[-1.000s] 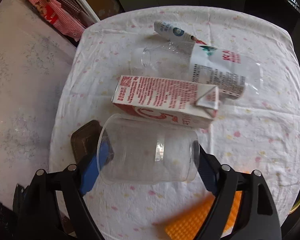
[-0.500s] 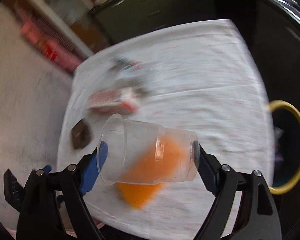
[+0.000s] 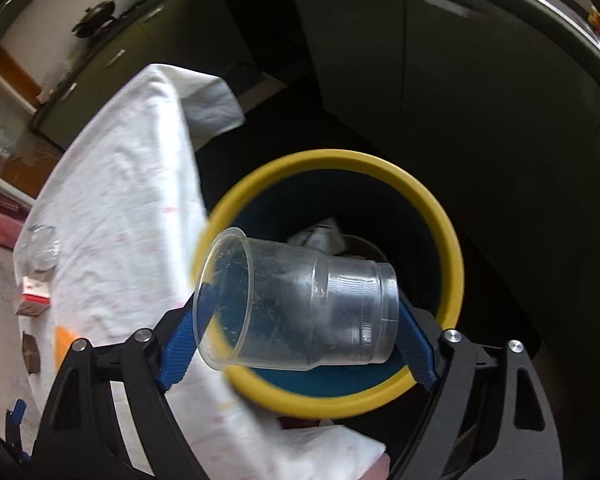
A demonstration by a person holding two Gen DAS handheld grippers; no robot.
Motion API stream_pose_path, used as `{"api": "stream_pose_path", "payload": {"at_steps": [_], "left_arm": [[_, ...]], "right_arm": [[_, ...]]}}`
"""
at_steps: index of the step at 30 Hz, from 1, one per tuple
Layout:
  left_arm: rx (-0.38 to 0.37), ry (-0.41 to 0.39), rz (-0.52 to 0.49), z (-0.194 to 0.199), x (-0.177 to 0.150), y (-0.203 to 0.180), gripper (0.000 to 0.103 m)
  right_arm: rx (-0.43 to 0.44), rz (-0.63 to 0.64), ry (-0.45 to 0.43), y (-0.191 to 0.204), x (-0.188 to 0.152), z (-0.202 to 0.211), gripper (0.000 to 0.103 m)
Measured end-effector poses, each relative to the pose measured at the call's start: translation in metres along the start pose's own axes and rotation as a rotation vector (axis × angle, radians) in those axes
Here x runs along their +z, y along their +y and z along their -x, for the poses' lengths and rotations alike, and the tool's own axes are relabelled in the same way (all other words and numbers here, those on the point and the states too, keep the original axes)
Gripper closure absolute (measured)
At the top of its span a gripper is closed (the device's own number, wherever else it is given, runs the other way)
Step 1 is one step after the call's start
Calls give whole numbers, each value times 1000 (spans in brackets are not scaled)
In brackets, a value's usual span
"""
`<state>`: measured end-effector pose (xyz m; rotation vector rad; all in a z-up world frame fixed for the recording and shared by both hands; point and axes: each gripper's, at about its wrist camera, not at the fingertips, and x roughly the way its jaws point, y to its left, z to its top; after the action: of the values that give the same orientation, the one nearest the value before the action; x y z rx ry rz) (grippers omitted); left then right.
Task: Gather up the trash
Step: 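Carry the plastic cup over the yellow bin and open the right gripper, then grasp the orange foam mesh sleeve with the left gripper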
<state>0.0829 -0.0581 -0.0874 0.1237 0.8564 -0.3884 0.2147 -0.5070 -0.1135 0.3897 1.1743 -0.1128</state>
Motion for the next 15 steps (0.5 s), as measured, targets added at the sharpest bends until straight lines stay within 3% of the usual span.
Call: {"api": "stream_pose_path", "payload": {"at_steps": [4,15], "left_arm": [[-19,13,-41,-9,10,-20,5],[-71,68,-69,-37,19,-32,5]], "right_arm": [[-15,-12,-30,-11,6,-6,18],[167,8,-109,4,-45,40,15]]}}
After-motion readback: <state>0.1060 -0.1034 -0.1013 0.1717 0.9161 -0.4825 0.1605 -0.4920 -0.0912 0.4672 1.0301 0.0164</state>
